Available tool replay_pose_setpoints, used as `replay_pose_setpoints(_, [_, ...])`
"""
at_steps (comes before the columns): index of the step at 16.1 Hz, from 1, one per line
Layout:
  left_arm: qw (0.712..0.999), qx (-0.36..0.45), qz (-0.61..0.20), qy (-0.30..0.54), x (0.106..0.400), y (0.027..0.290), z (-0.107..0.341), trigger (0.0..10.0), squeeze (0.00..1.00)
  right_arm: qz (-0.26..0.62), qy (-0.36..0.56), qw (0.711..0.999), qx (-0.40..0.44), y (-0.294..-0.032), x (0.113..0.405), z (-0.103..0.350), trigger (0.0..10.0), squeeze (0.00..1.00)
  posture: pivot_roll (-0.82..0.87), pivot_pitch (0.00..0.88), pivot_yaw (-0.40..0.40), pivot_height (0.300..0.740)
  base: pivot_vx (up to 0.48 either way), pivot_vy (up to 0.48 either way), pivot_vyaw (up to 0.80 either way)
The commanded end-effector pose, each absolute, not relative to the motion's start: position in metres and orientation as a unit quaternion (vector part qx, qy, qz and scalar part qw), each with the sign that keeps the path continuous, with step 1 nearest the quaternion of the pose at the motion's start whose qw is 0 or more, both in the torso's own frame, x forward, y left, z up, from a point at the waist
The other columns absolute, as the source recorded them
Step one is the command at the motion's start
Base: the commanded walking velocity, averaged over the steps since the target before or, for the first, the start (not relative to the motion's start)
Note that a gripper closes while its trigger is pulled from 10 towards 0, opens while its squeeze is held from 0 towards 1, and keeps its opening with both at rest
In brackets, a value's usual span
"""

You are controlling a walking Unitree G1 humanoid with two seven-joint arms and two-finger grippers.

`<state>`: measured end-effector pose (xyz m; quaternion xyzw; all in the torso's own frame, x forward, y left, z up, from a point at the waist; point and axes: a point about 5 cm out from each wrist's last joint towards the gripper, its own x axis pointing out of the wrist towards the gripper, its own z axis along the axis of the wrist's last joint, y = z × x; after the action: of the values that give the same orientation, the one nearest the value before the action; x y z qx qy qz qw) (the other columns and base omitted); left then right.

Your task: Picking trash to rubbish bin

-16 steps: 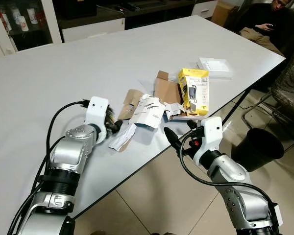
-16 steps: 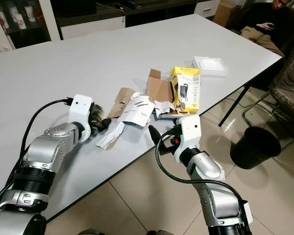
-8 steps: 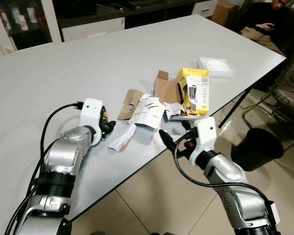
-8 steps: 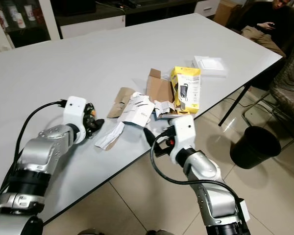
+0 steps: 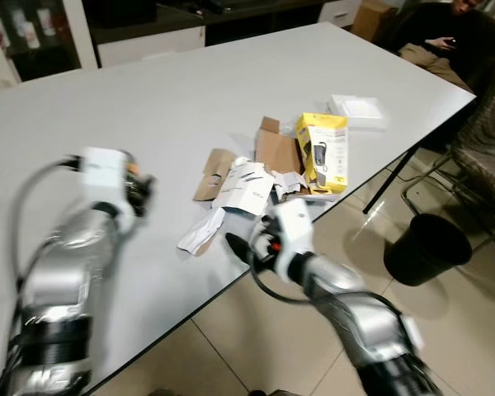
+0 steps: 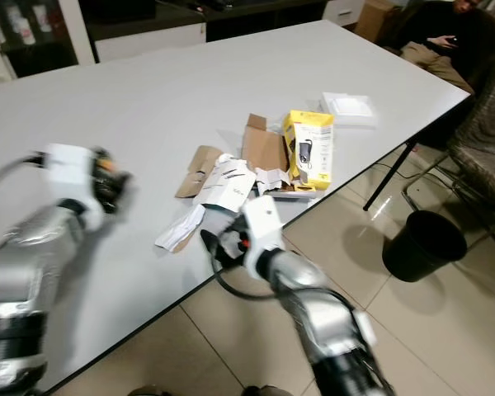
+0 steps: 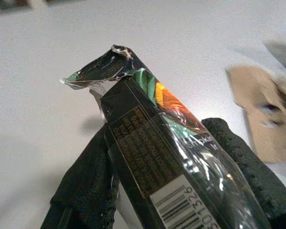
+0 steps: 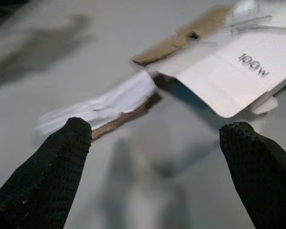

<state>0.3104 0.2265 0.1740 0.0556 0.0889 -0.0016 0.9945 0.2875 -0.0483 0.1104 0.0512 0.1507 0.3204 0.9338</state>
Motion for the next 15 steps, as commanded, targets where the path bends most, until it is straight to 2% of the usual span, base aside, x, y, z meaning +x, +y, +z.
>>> replay_pose_setpoints(1, [0.995,0.063,0.006,0.081,0.3,0.23,0.178,0.0,0.0,0.293,0.173,0.938,0.058,-0.048,0.293,0.106,10.0,1.0,0.13,0.076,-0.17,0.74,0.0,0.0,0.0])
replay_pose_setpoints(5, [0.996,0.068,-0.003,0.055,0.277,0.229,0.184,0.0,0.0,0.311,0.191,0.926,0.102,-0.02,0.3,0.108,10.0,1.0,0.14,0.083,-0.179,0.74,0.0,0.0,0.0])
replay_pose_setpoints(9, [0.996,0.067,-0.032,0.038,0.267,0.218,0.188,0.0,0.0,0.318,0.191,0.924,0.095,-0.001,0.307,0.116,10.0,1.0,0.14,0.085,-0.195,0.74,0.0,0.0,0.0])
replay_pose_setpoints(10, [0.996,0.066,-0.041,0.039,0.265,0.215,0.187,0.0,0.0,0.313,0.195,0.926,0.083,0.002,0.309,0.115,10.0,0.22,0.14,0.086,-0.194,0.74,0.0,0.0,0.0])
replay_pose_setpoints(11, [0.996,0.066,-0.046,0.04,0.264,0.212,0.186,0.0,0.0,0.312,0.198,0.926,0.073,0.004,0.31,0.113,10.0,0.0,0.14,0.086,-0.196,0.74,0.0,0.0,0.0])
replay_pose_setpoints(15, [0.994,0.072,-0.068,0.042,0.263,0.206,0.185,0.0,0.0,0.346,0.206,0.911,0.09,0.015,0.312,0.112,10.0,0.0,0.14,0.089,-0.196,0.74,0.0,0.0,0.0])
